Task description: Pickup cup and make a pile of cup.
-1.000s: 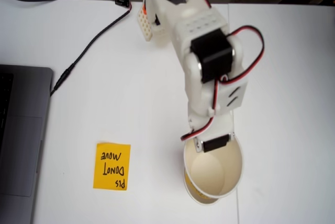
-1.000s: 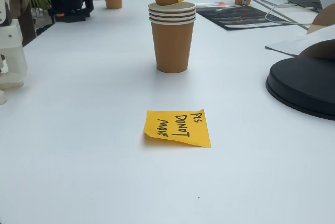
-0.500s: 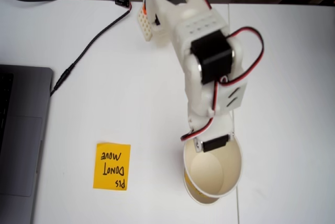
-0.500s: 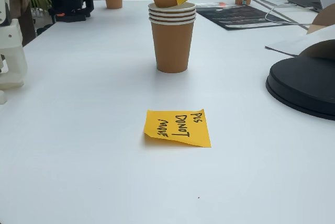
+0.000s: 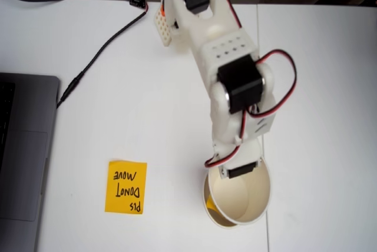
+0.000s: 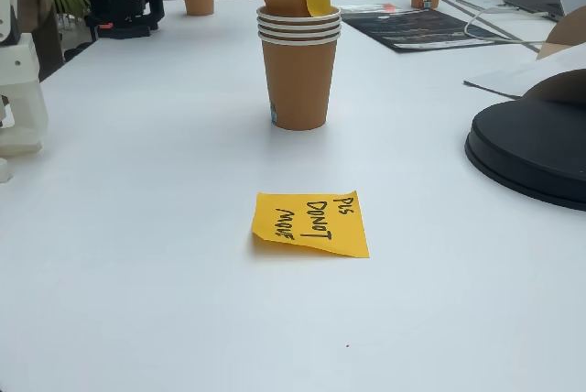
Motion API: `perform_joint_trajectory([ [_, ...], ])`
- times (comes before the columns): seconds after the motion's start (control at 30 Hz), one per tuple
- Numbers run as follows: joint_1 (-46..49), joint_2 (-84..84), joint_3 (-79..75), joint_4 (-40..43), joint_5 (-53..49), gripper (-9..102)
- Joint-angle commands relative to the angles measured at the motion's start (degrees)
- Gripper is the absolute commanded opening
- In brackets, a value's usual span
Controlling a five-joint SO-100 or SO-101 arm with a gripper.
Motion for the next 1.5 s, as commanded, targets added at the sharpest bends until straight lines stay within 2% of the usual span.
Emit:
perform_joint_trajectory([
  [0.0,-0.4,0.9,-0.2,-0.1,0.3,2],
  [0.2,-0.3,0.3,-0.2,0.0,0.4,17],
  [0.43,-0.3,0.2,-0.2,0.0,0.4,22],
  [0.9,-0.2,0.2,-0.2,0.0,0.4,5],
  [1.13,-0.2,0.2,-0.2,0.1,0.4,-8],
  [1.47,0.3,0.3,-0.2,0.1,0.4,-7],
])
